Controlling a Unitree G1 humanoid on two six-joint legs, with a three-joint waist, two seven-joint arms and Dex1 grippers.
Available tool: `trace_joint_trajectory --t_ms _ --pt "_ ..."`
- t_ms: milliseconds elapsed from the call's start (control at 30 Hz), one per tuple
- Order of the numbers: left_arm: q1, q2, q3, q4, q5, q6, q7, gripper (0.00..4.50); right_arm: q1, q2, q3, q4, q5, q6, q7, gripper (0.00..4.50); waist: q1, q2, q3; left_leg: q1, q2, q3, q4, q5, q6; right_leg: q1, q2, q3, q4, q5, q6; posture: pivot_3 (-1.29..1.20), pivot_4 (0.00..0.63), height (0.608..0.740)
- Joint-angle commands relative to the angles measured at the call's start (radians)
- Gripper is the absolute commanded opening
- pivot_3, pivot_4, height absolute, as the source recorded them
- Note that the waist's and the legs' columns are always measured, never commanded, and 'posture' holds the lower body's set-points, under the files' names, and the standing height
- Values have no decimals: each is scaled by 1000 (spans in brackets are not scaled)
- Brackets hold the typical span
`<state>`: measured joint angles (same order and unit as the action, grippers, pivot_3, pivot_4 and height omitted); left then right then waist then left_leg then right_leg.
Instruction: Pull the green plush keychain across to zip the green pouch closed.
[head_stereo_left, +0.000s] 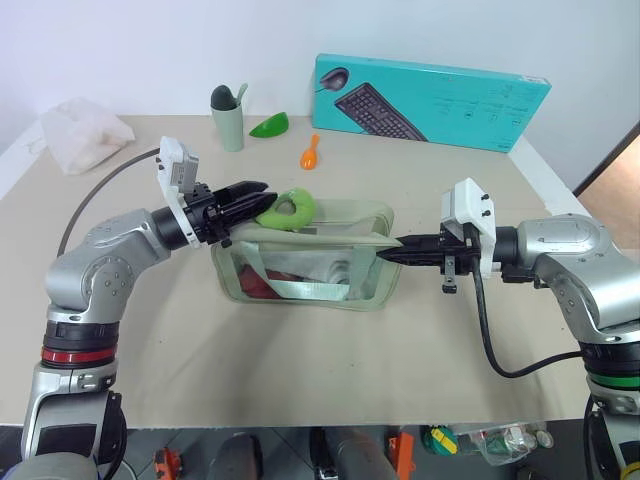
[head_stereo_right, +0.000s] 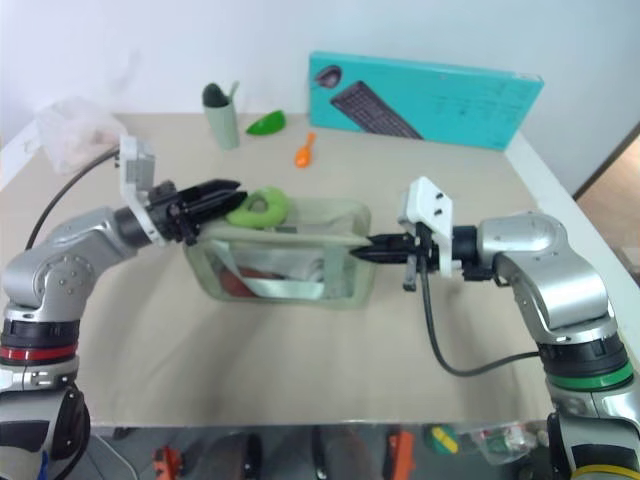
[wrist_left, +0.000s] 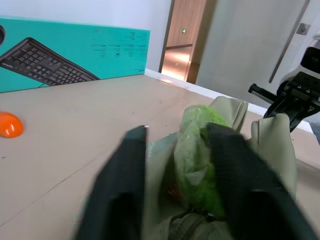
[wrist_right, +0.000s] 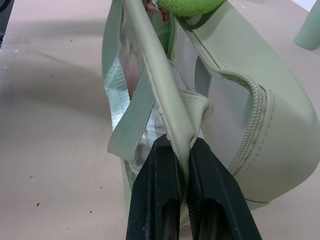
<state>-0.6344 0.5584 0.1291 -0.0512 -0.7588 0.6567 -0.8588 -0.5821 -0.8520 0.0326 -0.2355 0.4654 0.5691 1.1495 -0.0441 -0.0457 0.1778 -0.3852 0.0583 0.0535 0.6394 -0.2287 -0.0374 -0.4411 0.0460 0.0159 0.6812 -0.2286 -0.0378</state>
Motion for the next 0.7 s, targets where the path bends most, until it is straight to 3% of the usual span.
trace_joint_trajectory --t_ms 33,100,233,367,700 --pt "-5 2 40 -26 -46 12 -27 3391 -9 -3 -24 -42 15 -4 -7 0 0 0 0 0 0 0 0 0 0 0 0 0 0 0 0 0 150 740" --pt "-5 -2 96 -33 -92 8 -19 4023 -15 3 -17 -36 13 -7 -7 0 -1 0 0 0 0 0 0 0 0 0 0 0 0 0 0 0 150 740" --pt "-8 10 240 -36 -239 49 16 4023 -21 13 -7 -31 9 -10 -7 0 -3 0 0 0 2 0 0 0 0 -1 2 0 0 0 0 0 150 740" --pt "89 85 304 -84 -284 85 -38 4023 -25 20 -1 -27 5 -12 -5 0 -5 0 0 0 3 0 -1 0 0 -1 3 -1 0 0 0 0 150 740" --pt "341 187 284 -192 -255 93 -134 4023 -24 17 -3 -29 11 -5 3 0 -2 0 0 2 3 0 -1 1 -2 -1 3 -2 0 0 0 0 150 740"
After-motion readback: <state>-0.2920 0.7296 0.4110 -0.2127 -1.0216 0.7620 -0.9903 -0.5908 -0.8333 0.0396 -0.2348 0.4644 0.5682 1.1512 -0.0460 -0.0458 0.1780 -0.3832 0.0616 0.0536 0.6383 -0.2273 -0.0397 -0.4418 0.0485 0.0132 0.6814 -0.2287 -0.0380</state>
